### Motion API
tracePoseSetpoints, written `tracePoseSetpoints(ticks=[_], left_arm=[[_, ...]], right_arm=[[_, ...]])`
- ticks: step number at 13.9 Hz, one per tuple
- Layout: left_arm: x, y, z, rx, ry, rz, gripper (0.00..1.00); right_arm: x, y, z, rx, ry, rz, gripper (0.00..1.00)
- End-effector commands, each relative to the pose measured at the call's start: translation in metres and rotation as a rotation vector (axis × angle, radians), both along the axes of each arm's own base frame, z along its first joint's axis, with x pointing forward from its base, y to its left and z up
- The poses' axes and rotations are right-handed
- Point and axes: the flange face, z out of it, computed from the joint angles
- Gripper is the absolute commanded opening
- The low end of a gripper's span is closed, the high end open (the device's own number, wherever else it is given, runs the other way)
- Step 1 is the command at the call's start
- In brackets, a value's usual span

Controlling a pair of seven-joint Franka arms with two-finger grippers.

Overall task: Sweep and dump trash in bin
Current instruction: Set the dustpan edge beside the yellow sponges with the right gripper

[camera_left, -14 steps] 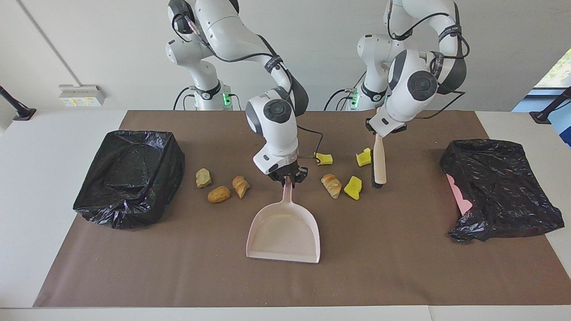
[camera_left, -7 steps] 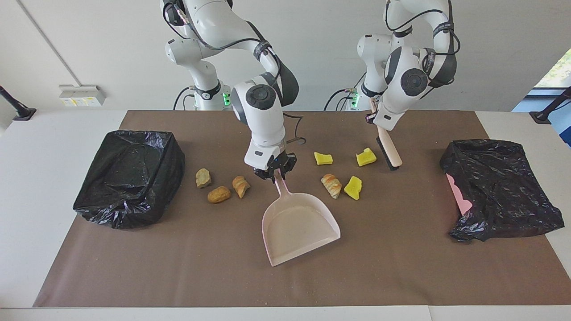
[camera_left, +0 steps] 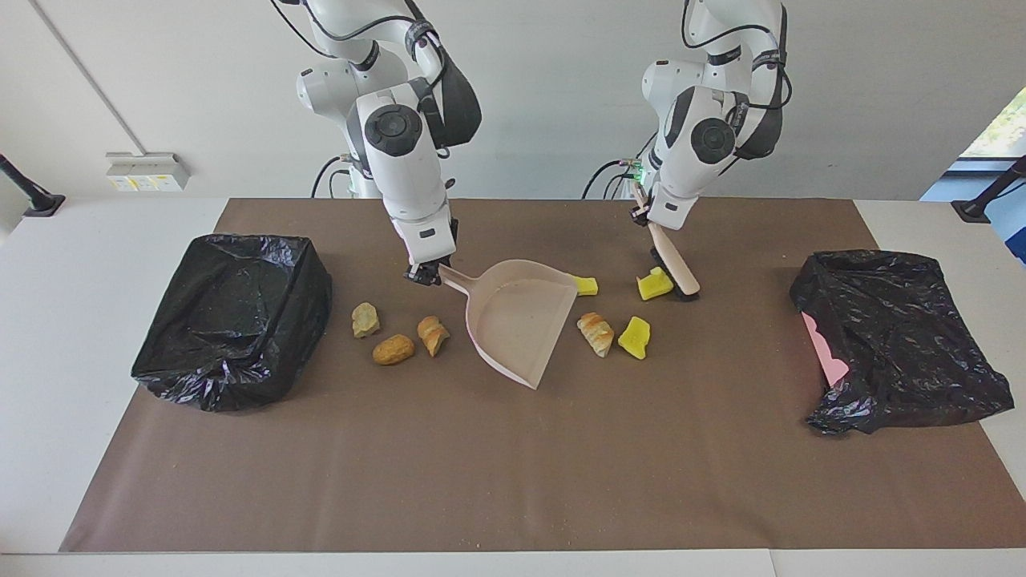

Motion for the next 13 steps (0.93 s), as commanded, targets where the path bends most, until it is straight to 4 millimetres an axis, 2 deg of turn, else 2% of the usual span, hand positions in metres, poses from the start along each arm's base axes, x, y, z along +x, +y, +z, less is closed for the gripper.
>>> tracePoseSetpoints(ticks=[1,3,5,7,9,13], left_arm=[[0.008,-0.025,-0.015,-0.053,-0.062,-0.024,0.0],[0.022,-0.033,-0.01,-0.106,-0.074,-0.09,0.0],[0.023,-0.026,-0.011,-0.118,-0.06,-0.128,0.0],[0.029,-0.015,-0.012,-0.14,-0.066,-0.17,0.0],[0.034,-0.009,-0.013,-0.149,-0.08,-0.213,0.0],[0.052,0.023,-0.017,-0.169,-0.114,-0.287,0.0]], right_arm=[[-0.03,-0.01,-0.012,-0.029,-0.012,0.171,0.0],[-0.054,-0.005,-0.025,-0.111,-0.022,0.257,0.0],[-0.064,0.003,-0.045,-0.134,-0.019,0.285,0.0],[-0.067,0.005,-0.062,-0.134,-0.052,0.298,0.0],[-0.068,0.007,-0.066,-0.13,-0.066,0.283,0.0],[-0.066,0.021,-0.075,-0.132,-0.087,0.196,0.0]])
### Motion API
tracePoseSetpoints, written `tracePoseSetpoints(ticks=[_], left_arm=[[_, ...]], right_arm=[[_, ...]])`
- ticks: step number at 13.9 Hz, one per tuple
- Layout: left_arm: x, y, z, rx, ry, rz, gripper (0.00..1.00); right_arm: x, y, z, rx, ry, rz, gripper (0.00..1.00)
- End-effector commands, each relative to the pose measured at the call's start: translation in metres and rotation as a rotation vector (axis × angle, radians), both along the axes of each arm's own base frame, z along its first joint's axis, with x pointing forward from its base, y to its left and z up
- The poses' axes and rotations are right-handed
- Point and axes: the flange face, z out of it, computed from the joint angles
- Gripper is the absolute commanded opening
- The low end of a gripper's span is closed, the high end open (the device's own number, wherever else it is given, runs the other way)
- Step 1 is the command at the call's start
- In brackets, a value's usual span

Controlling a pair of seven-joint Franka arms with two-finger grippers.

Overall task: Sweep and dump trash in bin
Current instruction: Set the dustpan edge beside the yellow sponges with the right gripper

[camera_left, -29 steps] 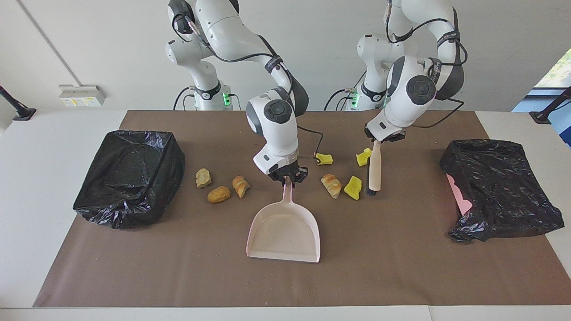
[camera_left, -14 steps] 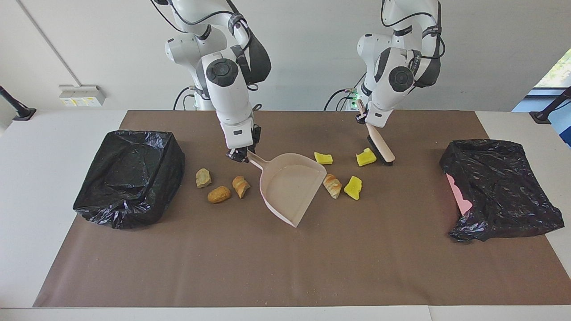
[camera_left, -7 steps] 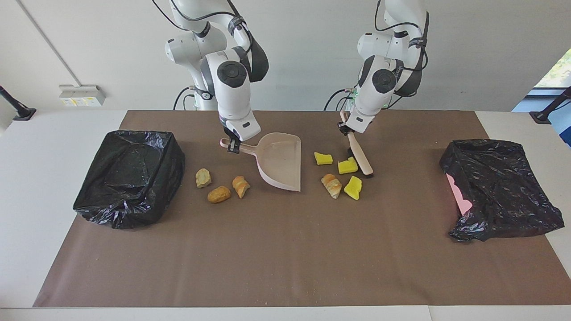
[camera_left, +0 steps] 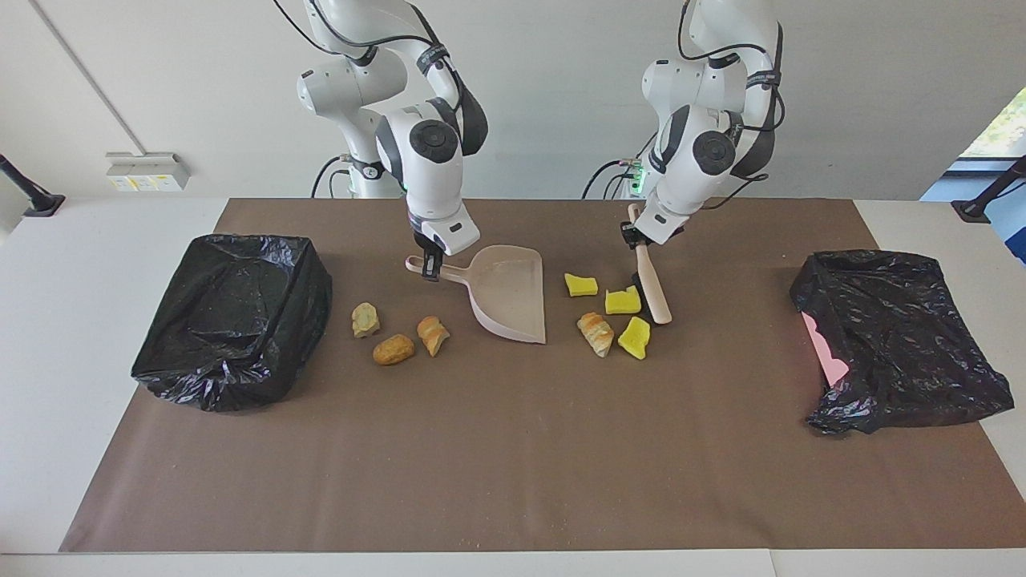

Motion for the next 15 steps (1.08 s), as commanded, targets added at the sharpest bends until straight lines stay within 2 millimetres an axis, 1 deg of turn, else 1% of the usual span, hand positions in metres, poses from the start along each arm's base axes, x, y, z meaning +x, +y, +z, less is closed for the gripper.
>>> tracePoseSetpoints(ticks=[1,5,6,7,9,10,12,15], left_arm=[[0.016,0.011,-0.005,-0.012,-0.045,-0.036,0.0],[0.016,0.001,-0.005,-0.031,-0.077,-0.114,0.0],[0.013,-0.006,-0.004,-0.031,-0.075,-0.13,0.0],[0.007,-0.021,-0.003,-0.033,-0.079,-0.166,0.0],[-0.004,-0.044,-0.001,-0.035,-0.083,-0.212,0.0],[-0.015,-0.063,0.001,-0.038,-0.084,-0.257,0.0],[-0.034,-0.094,0.004,-0.056,-0.089,-0.322,0.0],[-0.054,-0.14,0.018,-0.128,-0.096,-0.372,0.0]], right_arm=[[-0.002,0.005,-0.002,-0.011,-0.031,-0.037,0.0],[-0.002,0.006,-0.002,-0.012,-0.032,-0.061,0.0],[-0.003,0.006,-0.003,-0.013,-0.03,-0.06,0.0],[-0.004,0.007,-0.006,-0.013,-0.029,-0.061,0.0],[-0.003,0.009,-0.01,-0.016,-0.026,-0.066,0.0],[-0.003,0.009,-0.01,-0.016,-0.026,-0.066,0.0],[-0.004,0.011,-0.009,-0.015,-0.028,-0.062,0.0],[-0.004,0.011,-0.009,-0.016,-0.029,-0.077,0.0]])
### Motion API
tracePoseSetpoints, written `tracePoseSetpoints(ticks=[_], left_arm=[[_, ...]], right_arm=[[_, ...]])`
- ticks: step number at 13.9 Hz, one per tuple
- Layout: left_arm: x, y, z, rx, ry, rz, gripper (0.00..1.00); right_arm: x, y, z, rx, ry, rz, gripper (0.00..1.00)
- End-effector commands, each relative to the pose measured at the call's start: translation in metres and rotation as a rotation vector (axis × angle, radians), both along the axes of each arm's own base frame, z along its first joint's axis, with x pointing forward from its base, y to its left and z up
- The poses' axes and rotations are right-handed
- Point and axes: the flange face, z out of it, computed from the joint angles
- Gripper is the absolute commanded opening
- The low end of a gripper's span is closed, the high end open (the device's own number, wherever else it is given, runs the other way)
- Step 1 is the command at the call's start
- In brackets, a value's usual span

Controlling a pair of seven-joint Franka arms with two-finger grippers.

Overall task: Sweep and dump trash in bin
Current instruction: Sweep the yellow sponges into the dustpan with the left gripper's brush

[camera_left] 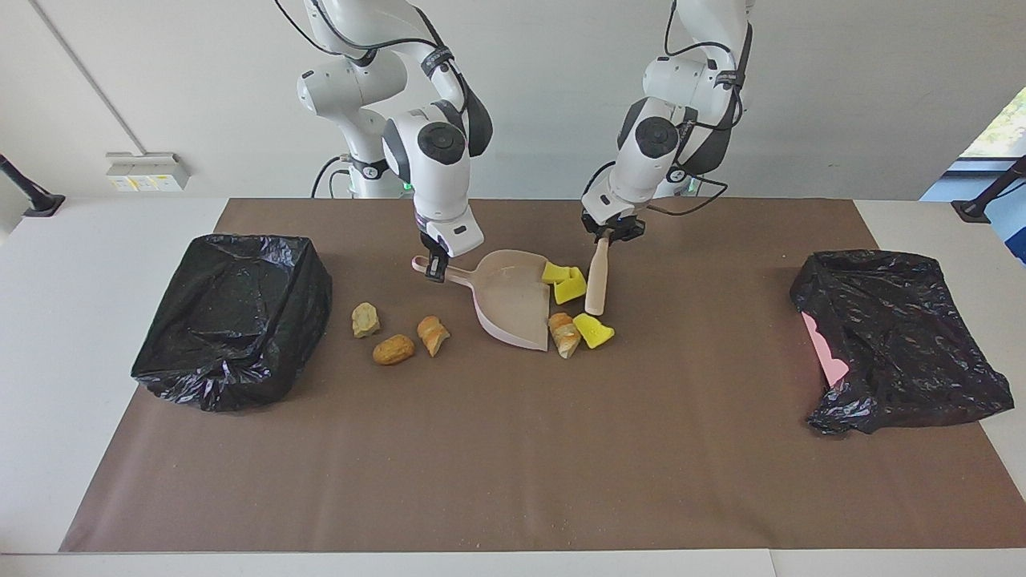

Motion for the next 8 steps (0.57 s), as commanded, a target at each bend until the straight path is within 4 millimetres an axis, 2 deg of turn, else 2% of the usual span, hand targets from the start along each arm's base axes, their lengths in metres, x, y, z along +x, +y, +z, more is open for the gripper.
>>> tracePoseSetpoints(ticks=[1,3,4,6,7,8], left_arm=[[-0.013,-0.038,0.015,-0.078,-0.005,-0.022,0.0],[-0.022,-0.066,0.03,-0.107,-0.012,-0.054,0.0],[-0.016,-0.074,0.034,-0.111,-0.015,-0.032,0.0],[0.016,-0.087,0.05,-0.115,0.0,0.009,0.0],[0.036,-0.081,0.065,-0.116,-0.007,0.028,0.0],[0.058,-0.064,0.076,-0.122,-0.012,0.073,0.0]], right_arm=[[-0.001,0.004,-0.003,-0.008,-0.028,-0.022,0.0],[-0.001,0.004,-0.003,-0.008,-0.028,-0.02,0.0],[-0.001,0.004,-0.003,-0.008,-0.028,-0.022,0.0],[-0.001,0.004,-0.003,-0.008,-0.028,-0.022,0.0],[-0.001,0.004,-0.003,-0.008,-0.028,-0.022,0.0],[-0.001,0.004,-0.003,-0.008,-0.028,-0.022,0.0]])
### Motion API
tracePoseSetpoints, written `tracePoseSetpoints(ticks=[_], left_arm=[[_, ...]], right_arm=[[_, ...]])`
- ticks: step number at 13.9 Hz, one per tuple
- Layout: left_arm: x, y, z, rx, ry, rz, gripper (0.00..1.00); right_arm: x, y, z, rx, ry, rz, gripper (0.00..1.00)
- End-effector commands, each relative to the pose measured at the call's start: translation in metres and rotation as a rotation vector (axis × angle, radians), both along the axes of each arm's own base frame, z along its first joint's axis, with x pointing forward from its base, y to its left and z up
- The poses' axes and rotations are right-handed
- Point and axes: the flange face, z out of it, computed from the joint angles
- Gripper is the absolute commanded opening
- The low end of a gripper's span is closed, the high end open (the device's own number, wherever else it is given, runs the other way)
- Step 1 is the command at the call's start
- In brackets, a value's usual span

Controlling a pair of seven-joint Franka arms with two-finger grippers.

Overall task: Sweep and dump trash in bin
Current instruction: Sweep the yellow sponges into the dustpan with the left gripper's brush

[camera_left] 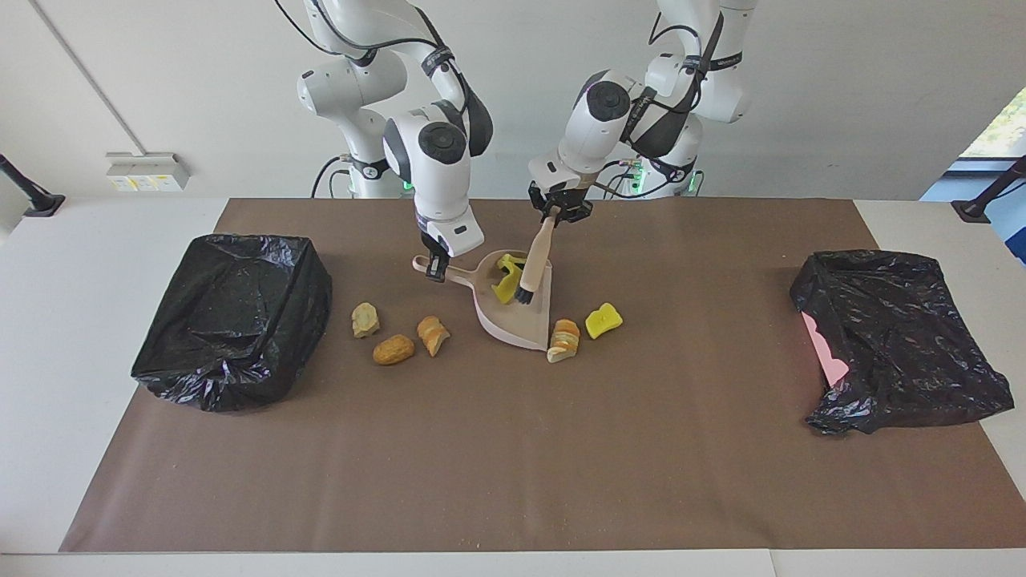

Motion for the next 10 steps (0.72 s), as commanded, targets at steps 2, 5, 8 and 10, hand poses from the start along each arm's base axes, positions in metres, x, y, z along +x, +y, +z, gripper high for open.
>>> tracePoseSetpoints(ticks=[2,5,8,10], left_arm=[[0.063,0.033,0.02,0.029,-0.015,0.071,0.0],[0.094,0.089,0.009,0.085,-0.024,0.122,0.0],[0.123,0.15,-0.008,0.155,-0.023,0.185,0.0],[0.133,0.164,-0.041,0.189,-0.004,0.111,0.0]], right_arm=[[-0.002,0.002,-0.007,-0.011,-0.023,-0.02,0.0],[-0.002,0.002,-0.009,-0.01,-0.024,-0.026,0.0],[-0.003,0.003,-0.011,-0.01,-0.025,-0.027,0.0],[-0.007,0.011,-0.018,-0.01,-0.026,-0.027,0.0]])
